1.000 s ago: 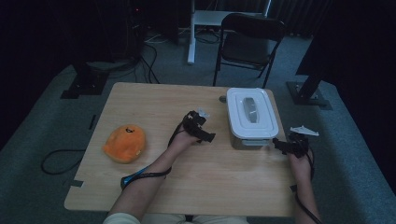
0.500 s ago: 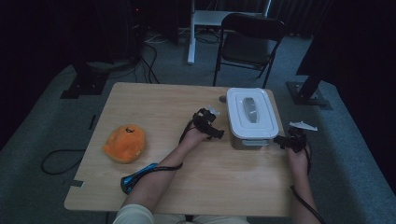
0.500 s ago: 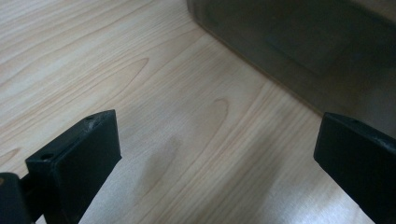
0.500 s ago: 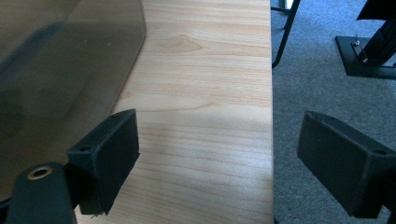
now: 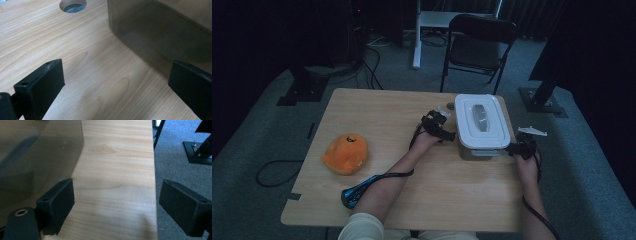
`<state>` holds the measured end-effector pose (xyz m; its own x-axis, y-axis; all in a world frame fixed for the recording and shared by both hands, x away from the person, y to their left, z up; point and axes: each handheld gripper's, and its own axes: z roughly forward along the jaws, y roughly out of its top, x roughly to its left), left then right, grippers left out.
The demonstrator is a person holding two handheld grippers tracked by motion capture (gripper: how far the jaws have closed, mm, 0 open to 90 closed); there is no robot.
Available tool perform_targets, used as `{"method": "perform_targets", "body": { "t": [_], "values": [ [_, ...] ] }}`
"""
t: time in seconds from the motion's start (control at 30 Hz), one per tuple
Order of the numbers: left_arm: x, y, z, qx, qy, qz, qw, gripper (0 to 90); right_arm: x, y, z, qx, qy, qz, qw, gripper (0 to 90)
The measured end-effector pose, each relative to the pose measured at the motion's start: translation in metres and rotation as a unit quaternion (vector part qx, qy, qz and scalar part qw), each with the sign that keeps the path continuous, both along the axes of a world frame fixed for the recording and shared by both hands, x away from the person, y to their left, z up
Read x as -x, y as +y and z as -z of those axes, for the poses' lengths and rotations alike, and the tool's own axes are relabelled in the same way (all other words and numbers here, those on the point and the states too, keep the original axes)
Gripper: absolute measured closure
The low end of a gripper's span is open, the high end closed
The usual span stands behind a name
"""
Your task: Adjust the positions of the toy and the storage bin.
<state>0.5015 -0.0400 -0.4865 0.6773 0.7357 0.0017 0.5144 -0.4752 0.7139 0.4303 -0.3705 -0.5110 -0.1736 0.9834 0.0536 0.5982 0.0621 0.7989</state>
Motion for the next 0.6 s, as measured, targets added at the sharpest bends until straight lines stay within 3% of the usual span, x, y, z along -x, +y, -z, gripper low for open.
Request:
{"method": "perform_targets", "body": {
  "t": [0.17,0.37,0.5,0.6],
  "values": [
    [-0.001,-0.002,-0.001,0.001,0.003,-0.001,1.0,1.2,-0.002,0.003,-0.001,0.003,-0.001,-0.003,1.0,13.6],
    [0.0,-0.003,-0.001,-0.004,0.005,0.003,1.0,1.2,-0.001,0.003,0.001,-0.01,-0.003,-0.013,0.9999,15.8],
    [0.002,0.001,-0.005,-0.009,0.002,0.005,0.9999,1.3,-0.001,0.007,0.003,-0.032,0.004,-0.045,0.9985,16.0],
    [0.003,0.003,-0.007,-0.011,0.001,0.009,0.9999,1.3,0.0,0.011,0.002,-0.023,0.001,-0.046,0.9987,17.6]
  ]
}}
